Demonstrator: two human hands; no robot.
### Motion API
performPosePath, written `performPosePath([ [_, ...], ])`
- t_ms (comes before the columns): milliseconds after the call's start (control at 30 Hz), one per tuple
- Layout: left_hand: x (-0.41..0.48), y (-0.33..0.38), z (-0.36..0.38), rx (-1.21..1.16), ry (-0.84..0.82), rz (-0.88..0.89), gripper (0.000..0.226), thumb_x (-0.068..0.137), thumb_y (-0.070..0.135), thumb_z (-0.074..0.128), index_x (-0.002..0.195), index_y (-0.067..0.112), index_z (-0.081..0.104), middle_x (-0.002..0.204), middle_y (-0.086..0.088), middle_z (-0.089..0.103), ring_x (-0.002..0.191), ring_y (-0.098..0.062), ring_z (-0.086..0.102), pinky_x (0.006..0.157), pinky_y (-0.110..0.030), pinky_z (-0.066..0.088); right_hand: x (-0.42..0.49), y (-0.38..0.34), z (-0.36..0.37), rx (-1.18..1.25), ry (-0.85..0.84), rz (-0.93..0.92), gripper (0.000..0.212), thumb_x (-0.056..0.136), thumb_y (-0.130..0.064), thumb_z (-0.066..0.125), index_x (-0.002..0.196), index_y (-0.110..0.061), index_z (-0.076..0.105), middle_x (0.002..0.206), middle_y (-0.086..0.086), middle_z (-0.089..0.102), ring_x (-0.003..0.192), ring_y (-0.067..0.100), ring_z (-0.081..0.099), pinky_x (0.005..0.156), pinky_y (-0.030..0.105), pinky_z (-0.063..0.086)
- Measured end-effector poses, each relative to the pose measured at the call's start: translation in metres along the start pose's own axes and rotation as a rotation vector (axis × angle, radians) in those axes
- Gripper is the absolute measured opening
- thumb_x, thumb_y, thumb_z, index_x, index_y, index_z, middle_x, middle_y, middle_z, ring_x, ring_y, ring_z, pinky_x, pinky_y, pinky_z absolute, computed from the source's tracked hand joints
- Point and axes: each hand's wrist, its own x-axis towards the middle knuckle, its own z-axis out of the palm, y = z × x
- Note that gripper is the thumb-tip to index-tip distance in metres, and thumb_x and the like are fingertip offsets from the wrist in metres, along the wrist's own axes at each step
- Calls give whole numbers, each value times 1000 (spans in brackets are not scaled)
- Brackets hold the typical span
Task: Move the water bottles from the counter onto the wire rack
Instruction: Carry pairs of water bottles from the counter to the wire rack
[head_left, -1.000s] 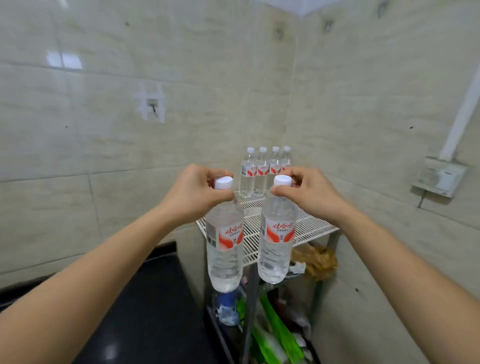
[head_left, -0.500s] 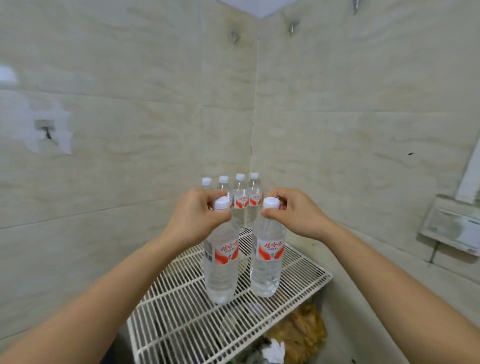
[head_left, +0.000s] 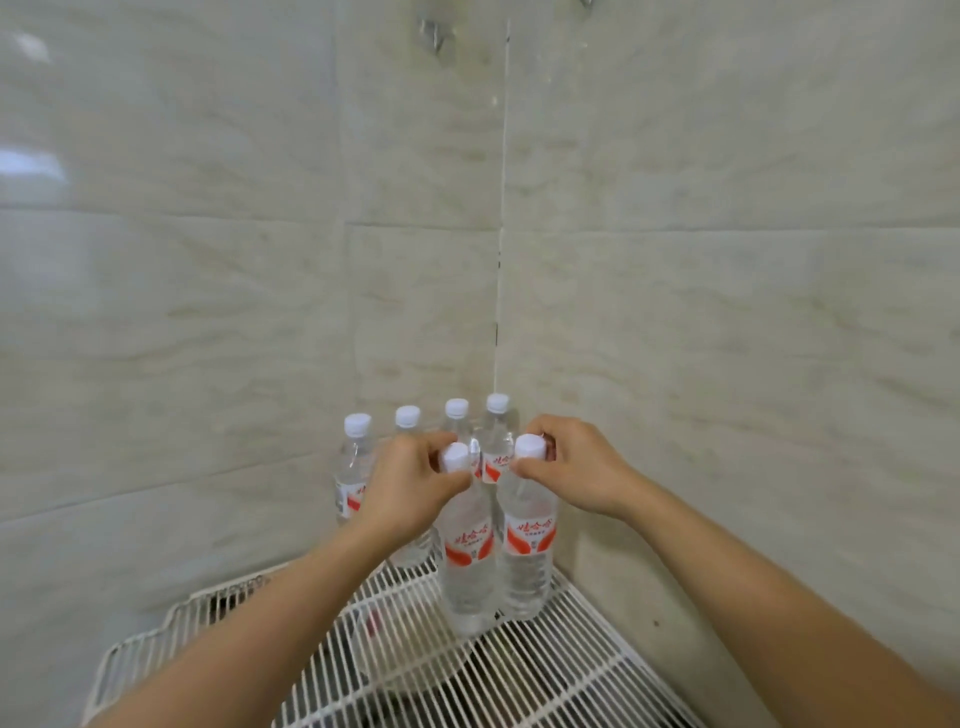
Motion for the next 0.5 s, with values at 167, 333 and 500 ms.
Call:
performPosePath([
  [167,28,-8,23,13,-35,-54,3,77,15,69,75,17,68,63,-13,59,55,-12,49,53,-28,42,32,27,3,-25,-34,23,21,80,-32,69,72,-31,50,75,-10,55,67,7,52,57,26,38],
  [333,45,-12,33,43,0,-78,6,77,12,68,79,7,67,60,-4,52,53,-10,42,51,-23,36,50,46,7,-25,-49,45,12,80,-31,68,81,-28,56,81,-7,60,76,16,59,65,34,47],
  [500,54,-10,41,61,-1,-95,13,78,11,67,80,-1,64,60,-5,50,53,-11,40,50,-17,34,60,51,9,-45,-58,27,12,83,-32,64,84,-23,57,79,-8,58,74,16,57,67,35,48],
])
